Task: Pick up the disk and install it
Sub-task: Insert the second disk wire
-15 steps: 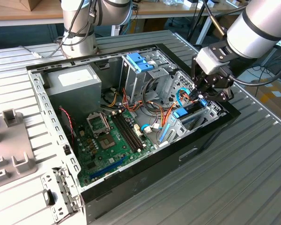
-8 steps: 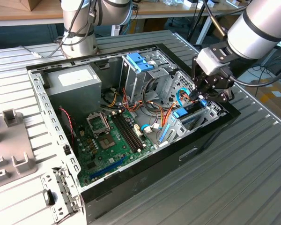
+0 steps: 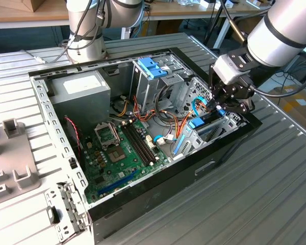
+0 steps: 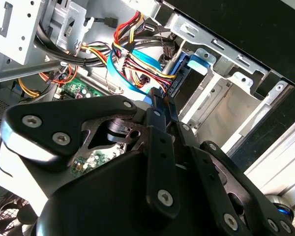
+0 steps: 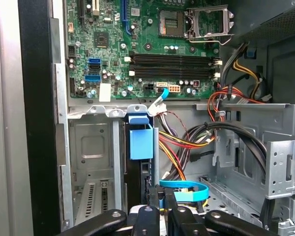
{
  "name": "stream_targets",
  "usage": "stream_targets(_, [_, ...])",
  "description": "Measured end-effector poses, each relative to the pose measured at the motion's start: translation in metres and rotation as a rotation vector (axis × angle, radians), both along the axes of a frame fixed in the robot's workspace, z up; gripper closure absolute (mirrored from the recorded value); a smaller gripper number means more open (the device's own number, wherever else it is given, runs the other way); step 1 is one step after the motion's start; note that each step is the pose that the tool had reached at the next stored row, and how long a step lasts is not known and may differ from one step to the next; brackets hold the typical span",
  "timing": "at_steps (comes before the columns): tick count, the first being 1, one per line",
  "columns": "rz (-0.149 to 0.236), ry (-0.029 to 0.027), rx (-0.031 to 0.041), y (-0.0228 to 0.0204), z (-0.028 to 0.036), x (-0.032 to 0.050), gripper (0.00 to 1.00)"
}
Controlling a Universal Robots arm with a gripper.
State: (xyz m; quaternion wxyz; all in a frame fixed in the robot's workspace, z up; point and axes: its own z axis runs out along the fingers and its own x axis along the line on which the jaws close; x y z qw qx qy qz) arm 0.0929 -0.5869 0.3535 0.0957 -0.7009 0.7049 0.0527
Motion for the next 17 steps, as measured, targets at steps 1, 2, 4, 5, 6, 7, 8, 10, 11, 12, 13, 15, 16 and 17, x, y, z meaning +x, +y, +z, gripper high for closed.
stream_targets(1, [0.0, 0.0, -0.0001, -0.0001, -0.0003, -0.0003, 0.84])
stream_targets(2, [0.0, 0.0, 0.0001, -0.0002, -0.0007, -0.0004, 0.84])
stream_targets(4, [0.0, 0.0, 0.0001, -0.0008, -0.0015, -0.0006, 0.84])
stream_targets(5, [0.0, 0.0, 0.0, -0.001, -0.0019, -0.0006, 0.84])
stream_targets(6, [0.0, 0.0, 0.0, -0.0012, -0.0023, -0.0006, 0.84])
stream_targets(7, [0.0, 0.0, 0.0, -0.0014, -0.0035, -0.0009, 0.84])
stream_targets(8, [0.0, 0.0, -0.0002, -0.0017, -0.004, -0.0011, 0.84])
stream_targets(10, [0.0, 0.0, -0.0001, -0.0028, -0.0053, -0.0013, 0.84])
stream_targets(11, [0.0, 0.0, 0.0, -0.0031, -0.0057, -0.0013, 0.84])
stream_targets(12, [0.0, 0.0, 0.0002, -0.0035, -0.0063, -0.0013, 0.84])
stream_targets(13, [0.0, 0.0, 0.0002, -0.0038, -0.0068, -0.0013, 0.84])
stream_targets(15, [0.0, 0.0, 0.0001, -0.005, -0.0082, -0.0013, 0.84])
stream_targets(16, [0.0, 0.0, 0.0, -0.0053, -0.0086, -0.0013, 0.84])
stream_targets(17, [0.0, 0.0, 0.0, -0.0056, -0.0091, -0.0012, 0.84])
